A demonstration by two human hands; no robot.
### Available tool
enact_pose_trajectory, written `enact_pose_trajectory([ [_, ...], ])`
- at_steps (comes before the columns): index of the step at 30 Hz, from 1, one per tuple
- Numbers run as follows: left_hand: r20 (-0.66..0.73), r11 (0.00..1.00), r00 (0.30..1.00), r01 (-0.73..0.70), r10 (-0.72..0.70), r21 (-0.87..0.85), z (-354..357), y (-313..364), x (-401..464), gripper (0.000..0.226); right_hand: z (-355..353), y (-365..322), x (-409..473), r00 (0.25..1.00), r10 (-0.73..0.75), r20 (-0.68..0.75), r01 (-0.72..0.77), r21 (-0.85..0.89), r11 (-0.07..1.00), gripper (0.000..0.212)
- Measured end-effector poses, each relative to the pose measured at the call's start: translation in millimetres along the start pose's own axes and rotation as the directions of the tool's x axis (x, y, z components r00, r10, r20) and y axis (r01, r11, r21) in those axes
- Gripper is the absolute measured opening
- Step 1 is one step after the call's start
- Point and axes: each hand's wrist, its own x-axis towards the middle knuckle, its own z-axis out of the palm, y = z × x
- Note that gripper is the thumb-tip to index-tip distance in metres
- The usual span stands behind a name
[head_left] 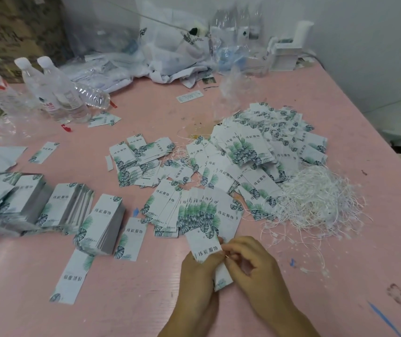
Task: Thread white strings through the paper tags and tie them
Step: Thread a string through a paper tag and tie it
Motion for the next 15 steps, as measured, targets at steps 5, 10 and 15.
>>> enact_pose_trajectory([
  [5,-0.017,1.0,1.0,0.002,-0.002,0.03,-4,-9,4,0.035,3,8,-2,0.997,-0.033,-0.064,0.026,-0.104,0.994,0.016],
  [10,-0.008,0.994,1.0,-0.006,0.007,0.111,-7,-11,5,0.037,3,8,-2,0.994,-0.039,-0.099,0.02,-0.183,0.983,0.007],
  [15,-0.022,0.989,1.0,-0.017,0.02,0.146,-10,-19,5,0.029,-6,3,0,0.967,0.143,-0.21,-0.151,-0.027,0.988,0.021],
])
